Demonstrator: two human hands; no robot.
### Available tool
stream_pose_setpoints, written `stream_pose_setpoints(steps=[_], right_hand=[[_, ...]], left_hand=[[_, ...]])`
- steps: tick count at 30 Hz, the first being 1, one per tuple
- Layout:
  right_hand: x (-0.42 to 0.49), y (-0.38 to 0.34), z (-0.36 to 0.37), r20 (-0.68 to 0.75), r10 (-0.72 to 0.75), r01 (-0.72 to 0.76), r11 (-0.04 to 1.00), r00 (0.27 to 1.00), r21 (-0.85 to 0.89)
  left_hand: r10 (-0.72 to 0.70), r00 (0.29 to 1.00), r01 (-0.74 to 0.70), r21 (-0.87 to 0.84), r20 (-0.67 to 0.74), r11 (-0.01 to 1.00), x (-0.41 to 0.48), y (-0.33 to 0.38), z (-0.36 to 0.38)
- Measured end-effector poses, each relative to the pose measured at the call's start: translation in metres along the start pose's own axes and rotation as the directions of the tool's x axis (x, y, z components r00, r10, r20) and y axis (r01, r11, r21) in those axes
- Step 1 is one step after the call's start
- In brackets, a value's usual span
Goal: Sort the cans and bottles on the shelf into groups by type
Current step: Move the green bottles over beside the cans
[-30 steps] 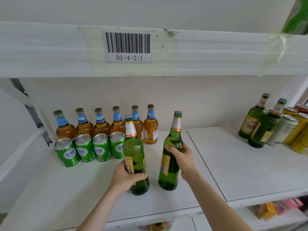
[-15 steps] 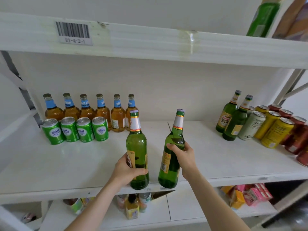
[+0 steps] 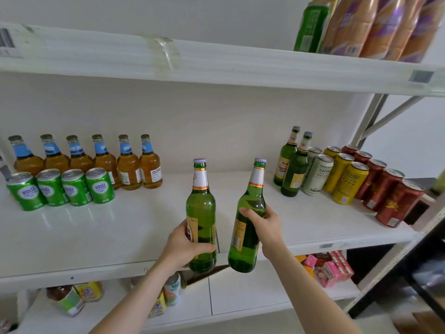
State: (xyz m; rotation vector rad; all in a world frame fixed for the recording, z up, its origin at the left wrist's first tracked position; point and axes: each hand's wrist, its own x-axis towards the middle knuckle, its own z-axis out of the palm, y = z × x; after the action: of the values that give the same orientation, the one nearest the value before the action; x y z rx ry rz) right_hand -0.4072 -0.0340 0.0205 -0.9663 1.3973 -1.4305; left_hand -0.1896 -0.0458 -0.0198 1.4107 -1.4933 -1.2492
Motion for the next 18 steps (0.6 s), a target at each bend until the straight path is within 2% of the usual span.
stream_pose_setpoints(steps=[10, 18], right_hand=[[0.060, -0.005, -0.063, -0.042, 0.003, -0.001, 0.999, 0.999, 0.047], [0.091, -0.014, -0.132, -0.001, -0.002, 0.002, 0.999, 1.000, 0.050]], left_hand=[[0.041, 0.993, -0.048, 0.065, 0.114, 0.997, 0.059, 0.037, 0.063], [0.030, 0.994, -0.037, 0.070, 0.106, 0.997, 0.080, 0.058, 0.137]])
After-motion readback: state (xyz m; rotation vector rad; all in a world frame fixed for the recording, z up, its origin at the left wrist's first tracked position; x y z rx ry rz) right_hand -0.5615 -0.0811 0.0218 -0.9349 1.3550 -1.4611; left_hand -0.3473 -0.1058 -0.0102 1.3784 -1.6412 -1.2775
